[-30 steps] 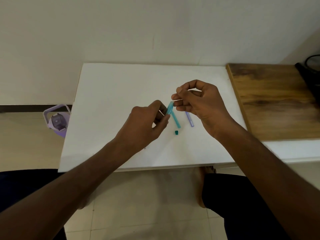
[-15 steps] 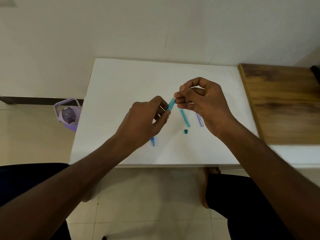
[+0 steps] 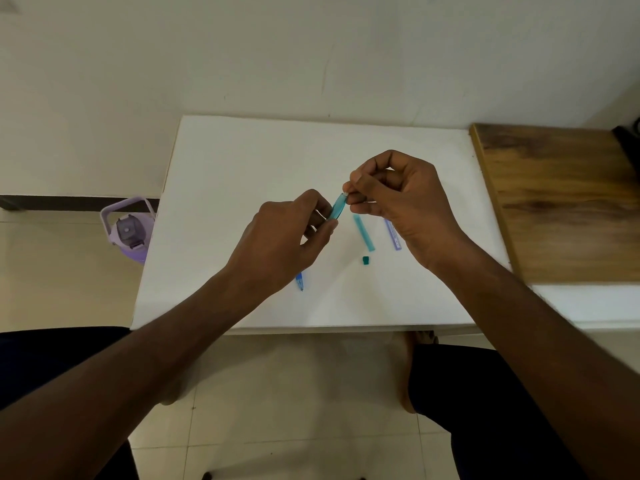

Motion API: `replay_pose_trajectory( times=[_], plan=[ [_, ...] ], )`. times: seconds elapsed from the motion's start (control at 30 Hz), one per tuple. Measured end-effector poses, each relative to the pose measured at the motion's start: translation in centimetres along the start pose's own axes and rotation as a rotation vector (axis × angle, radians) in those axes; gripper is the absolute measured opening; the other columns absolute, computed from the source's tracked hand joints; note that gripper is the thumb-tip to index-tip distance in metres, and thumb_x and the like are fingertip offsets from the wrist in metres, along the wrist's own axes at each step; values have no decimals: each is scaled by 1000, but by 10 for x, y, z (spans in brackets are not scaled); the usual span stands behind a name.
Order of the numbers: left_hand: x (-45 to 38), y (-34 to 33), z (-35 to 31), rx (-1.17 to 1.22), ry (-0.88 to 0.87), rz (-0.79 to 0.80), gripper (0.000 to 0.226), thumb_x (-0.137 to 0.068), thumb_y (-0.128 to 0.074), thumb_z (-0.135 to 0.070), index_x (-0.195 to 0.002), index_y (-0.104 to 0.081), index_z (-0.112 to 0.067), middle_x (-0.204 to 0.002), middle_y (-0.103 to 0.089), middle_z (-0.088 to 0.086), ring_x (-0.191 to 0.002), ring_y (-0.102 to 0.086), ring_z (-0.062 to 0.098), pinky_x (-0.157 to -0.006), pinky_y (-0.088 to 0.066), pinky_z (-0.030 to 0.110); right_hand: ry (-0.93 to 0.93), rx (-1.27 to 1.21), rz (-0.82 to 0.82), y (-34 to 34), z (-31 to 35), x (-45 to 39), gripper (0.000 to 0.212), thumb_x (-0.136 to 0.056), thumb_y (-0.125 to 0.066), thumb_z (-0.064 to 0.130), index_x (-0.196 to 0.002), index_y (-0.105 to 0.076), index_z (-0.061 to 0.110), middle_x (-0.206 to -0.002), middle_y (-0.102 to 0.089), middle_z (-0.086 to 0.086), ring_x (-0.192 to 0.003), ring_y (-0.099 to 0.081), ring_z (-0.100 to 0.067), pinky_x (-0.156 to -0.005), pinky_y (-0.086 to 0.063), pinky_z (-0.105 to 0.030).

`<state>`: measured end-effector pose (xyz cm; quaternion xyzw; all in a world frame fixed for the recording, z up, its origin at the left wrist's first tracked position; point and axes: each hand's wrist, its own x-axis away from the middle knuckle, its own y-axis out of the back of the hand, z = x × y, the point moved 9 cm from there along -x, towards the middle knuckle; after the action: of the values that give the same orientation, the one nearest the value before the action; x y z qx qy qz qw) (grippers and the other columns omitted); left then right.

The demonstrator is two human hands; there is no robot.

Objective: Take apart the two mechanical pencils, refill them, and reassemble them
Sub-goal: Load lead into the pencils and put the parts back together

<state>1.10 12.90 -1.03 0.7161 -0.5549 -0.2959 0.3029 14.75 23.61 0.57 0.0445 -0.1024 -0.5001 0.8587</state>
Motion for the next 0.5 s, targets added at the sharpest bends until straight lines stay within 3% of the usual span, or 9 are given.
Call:
replay_pose_trajectory(
  times=[0.23,0.5],
  plan=[
    [0,6,-1,16,-50,-81,26,-99,-70,-39,-112,-66,-17,-97,-77,-8,-79,-73,10,-81,-64,35,53,160,61,-9,4,4,16,-94,-78,18,-104,-77,6,-96,-81,-7,-85,-81,-24,-85,-66,-44],
    [-3,7,2,57,-39,-70,26,-98,-70,-39,-115,-66,-19,-93,-66,-20,-73,-68,2,-80,-56,18,170,247,1,-9,13,3,27,-93,-80,26,-117,-74,15,-90,-82,1,-80,-81,-18,-83,-67,-43]
  ],
)
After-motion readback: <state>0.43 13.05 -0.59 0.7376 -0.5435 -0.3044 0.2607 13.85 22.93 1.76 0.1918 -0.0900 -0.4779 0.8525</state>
